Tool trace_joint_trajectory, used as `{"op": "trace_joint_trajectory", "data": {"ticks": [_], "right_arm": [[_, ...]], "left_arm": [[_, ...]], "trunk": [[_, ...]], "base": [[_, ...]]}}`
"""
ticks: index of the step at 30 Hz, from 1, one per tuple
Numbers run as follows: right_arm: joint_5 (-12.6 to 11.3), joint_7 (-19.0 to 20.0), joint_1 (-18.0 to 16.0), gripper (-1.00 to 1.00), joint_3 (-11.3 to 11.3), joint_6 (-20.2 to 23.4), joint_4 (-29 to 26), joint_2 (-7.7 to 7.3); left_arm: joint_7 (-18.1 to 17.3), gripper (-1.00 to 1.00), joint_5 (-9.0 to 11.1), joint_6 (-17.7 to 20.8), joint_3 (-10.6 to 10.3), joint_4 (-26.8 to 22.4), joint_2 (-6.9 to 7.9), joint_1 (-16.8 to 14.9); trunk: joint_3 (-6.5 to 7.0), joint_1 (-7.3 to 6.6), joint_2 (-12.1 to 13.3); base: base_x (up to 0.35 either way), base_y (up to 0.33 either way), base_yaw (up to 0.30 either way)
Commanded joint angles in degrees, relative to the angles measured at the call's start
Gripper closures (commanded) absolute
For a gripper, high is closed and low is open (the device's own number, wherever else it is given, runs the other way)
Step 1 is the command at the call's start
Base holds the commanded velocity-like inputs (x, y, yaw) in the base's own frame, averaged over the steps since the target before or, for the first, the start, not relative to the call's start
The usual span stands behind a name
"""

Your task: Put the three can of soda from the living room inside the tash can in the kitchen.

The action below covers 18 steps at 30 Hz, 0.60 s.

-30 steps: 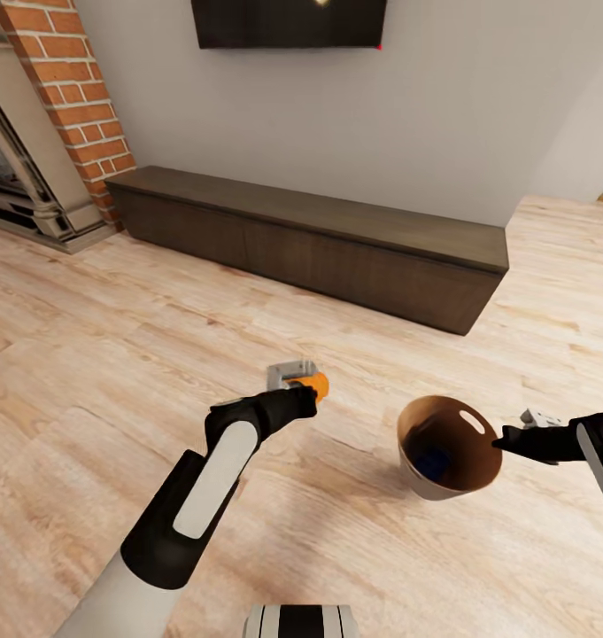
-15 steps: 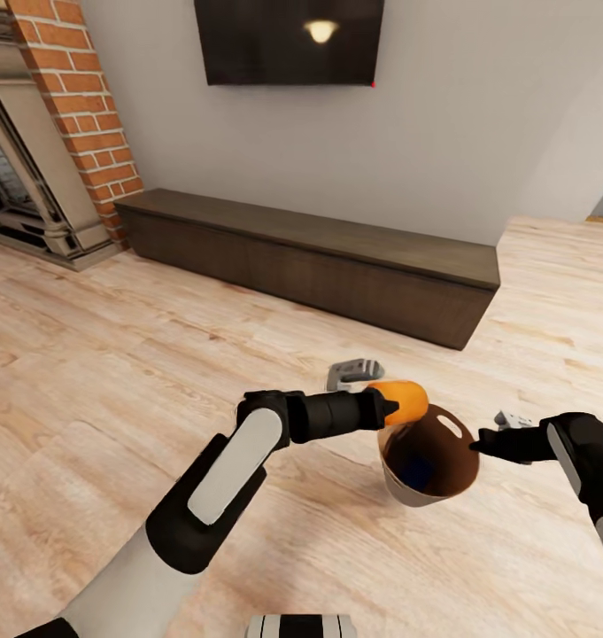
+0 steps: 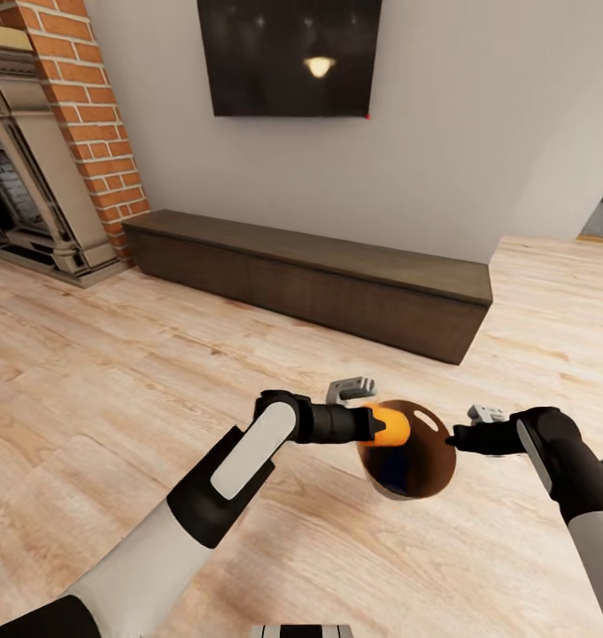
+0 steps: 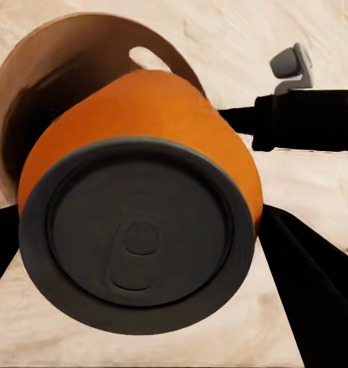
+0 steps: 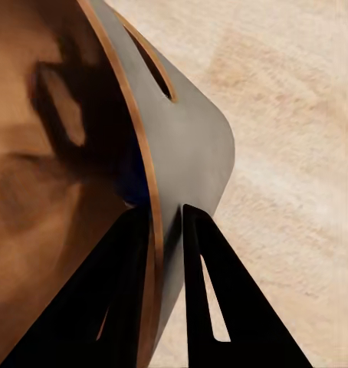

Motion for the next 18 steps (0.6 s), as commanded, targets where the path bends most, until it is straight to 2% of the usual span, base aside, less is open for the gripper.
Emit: {"op": "trace_joint_trajectory", "data": {"ticks": [1, 6, 10, 12, 14, 18], "right_arm": [[-3.1, 0.41, 0.01, 1.0, 0.68, 0.9, -0.4, 0.3], [-3.2, 0.47, 0.08, 1.0, 2.23, 0.9, -1.09, 1.11], [-3.07, 0.43, 0.7, 1.0, 2.65, 0.9, -1.23, 3.44], [-3.04, 0.45, 0.85, 1.0, 4.12, 0.9, -1.27, 4.21], [-3.14, 0.48, 0.94, 1.0, 6.69, 0.9, -1.31, 4.91], [-3.04, 0.5, 1.02, 1.0, 9.02, 0.9, -1.29, 6.78]], "left_arm": [[0.01, 1.0, 0.2, -0.05, 0.0, 1.48, -0.01, -0.15], [-0.06, 1.0, 0.2, -0.04, -0.01, 6.22, -0.01, -0.9], [-0.23, 1.0, 0.2, -0.07, -0.01, 7.67, -0.01, -1.21], [-0.24, 1.0, 0.2, -0.08, -0.01, 8.03, -0.02, -1.26], [-0.26, 1.0, 0.2, -0.08, -0.01, 8.43, -0.02, -1.28], [-0.26, 1.0, 0.2, -0.06, -0.01, 8.94, -0.02, -1.29]], "trunk": [[0.23, -0.03, 0.01], [1.34, -0.16, 0.08], [2.23, -0.26, 0.13], [2.67, -0.31, 0.16], [3.11, -0.36, 0.19], [4.0, -0.47, 0.24]], "base": [[0.0, 0.0, 0.0], [0.0, 0.0, 0.0], [0.0, 0.0, 0.0], [0.0, 0.0, 0.0], [0.0, 0.0, 0.0], [0.0, 0.0, 0.0]]}}
